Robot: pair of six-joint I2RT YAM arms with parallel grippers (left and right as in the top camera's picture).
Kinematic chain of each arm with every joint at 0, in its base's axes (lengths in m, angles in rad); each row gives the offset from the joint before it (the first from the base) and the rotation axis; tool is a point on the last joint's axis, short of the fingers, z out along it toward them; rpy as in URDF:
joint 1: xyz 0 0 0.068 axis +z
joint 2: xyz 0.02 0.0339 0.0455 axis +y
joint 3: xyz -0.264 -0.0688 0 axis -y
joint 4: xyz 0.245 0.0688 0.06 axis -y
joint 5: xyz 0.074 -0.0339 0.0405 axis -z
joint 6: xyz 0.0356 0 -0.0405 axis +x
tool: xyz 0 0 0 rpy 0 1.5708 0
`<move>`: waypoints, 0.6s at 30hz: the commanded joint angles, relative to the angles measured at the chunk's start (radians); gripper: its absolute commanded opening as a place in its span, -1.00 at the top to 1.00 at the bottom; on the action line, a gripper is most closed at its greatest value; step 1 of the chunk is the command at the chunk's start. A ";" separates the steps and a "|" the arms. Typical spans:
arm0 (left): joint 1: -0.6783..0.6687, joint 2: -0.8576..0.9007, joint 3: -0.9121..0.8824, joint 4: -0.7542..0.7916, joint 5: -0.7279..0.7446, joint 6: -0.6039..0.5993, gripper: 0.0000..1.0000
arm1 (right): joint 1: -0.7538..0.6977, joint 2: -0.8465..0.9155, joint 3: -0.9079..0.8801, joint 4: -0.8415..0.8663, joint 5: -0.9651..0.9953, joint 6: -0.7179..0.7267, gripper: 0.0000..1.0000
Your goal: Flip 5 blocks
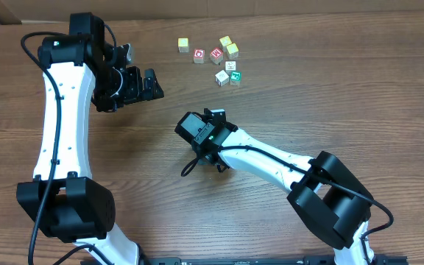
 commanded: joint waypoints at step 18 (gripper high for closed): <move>-0.006 0.011 0.020 0.004 -0.004 0.011 -1.00 | -0.145 -0.072 0.067 -0.006 -0.160 -0.027 0.92</move>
